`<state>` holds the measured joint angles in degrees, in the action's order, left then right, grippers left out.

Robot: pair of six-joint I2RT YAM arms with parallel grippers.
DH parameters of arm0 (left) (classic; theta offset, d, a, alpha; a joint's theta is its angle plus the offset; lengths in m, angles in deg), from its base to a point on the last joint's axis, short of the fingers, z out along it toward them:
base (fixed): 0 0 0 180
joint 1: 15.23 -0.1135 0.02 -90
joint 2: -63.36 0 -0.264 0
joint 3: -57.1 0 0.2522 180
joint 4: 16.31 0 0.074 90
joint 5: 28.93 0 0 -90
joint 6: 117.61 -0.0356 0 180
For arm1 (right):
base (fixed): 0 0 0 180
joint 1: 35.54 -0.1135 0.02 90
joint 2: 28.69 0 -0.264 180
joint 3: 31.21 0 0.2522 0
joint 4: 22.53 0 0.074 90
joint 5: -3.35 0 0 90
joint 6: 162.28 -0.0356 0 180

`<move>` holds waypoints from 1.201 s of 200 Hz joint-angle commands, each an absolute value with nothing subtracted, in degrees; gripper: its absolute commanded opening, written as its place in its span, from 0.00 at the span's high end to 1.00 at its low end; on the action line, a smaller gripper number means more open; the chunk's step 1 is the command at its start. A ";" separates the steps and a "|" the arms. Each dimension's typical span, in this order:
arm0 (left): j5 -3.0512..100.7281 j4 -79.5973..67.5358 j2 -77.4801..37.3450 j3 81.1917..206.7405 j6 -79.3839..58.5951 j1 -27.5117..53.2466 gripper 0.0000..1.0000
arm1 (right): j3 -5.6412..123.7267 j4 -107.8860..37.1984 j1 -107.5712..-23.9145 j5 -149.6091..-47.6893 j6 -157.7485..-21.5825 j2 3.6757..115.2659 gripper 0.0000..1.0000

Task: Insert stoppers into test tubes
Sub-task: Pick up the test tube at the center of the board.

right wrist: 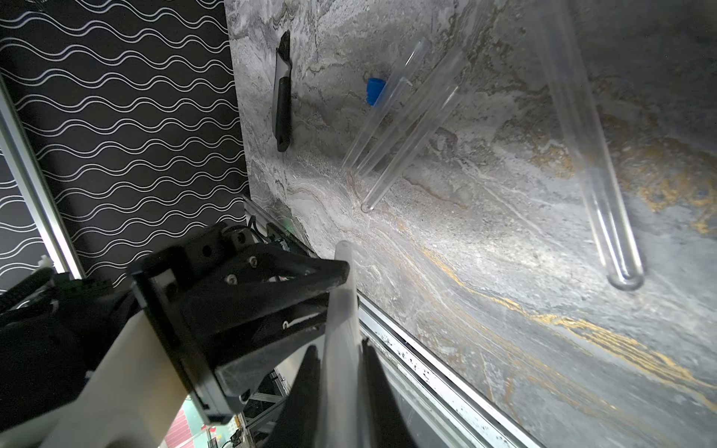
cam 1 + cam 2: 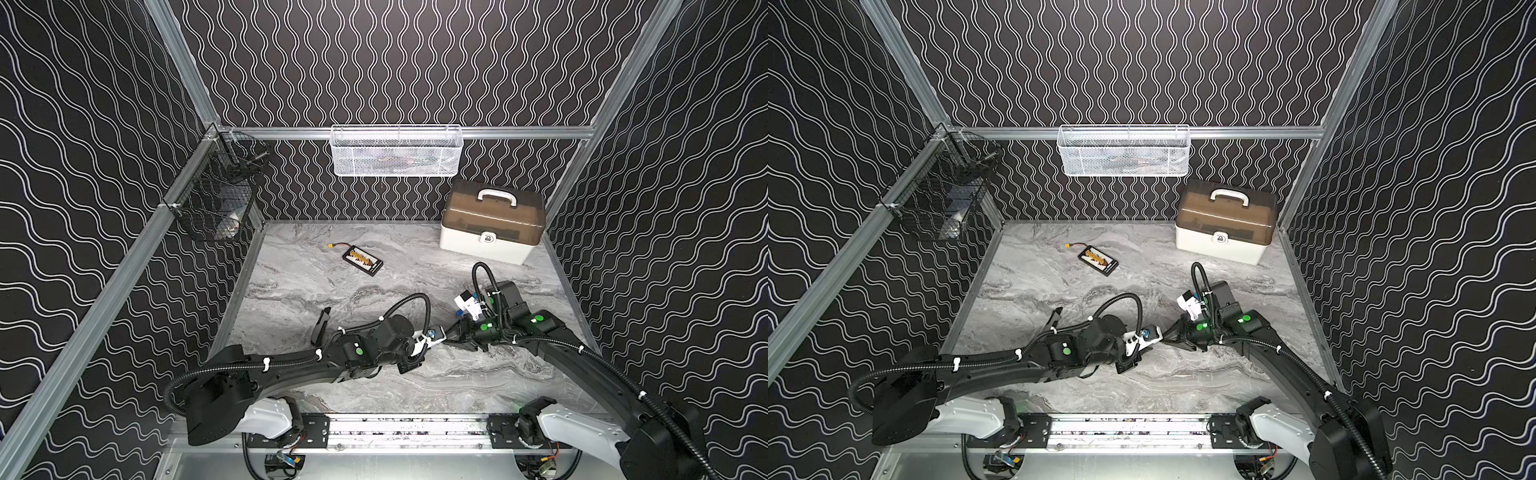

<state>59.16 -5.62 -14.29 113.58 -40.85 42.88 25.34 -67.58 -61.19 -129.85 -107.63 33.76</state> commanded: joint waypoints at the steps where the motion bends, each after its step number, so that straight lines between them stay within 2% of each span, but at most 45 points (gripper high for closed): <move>1: 57.97 -7.99 -14.32 113.31 -41.07 42.99 0.77 | 25.44 -65.35 -61.29 -133.48 -107.87 33.28 0.87; 45: 57.73 -8.00 -15.38 113.71 -40.62 43.03 0.71 | 25.44 -63.83 -62.91 -134.77 -108.48 33.09 0.87; 197: 57.56 -6.51 -15.09 113.88 -40.62 43.02 0.83 | 26.49 -67.36 -63.84 -128.44 -106.32 35.03 0.87; 240: 56.93 -5.98 -14.89 113.67 -40.62 43.02 0.80 | 26.67 -67.32 -63.84 -127.39 -106.65 35.03 0.86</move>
<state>58.28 -6.30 -15.18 113.58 -40.56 42.90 26.19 -66.71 -63.88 -130.27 -106.98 34.92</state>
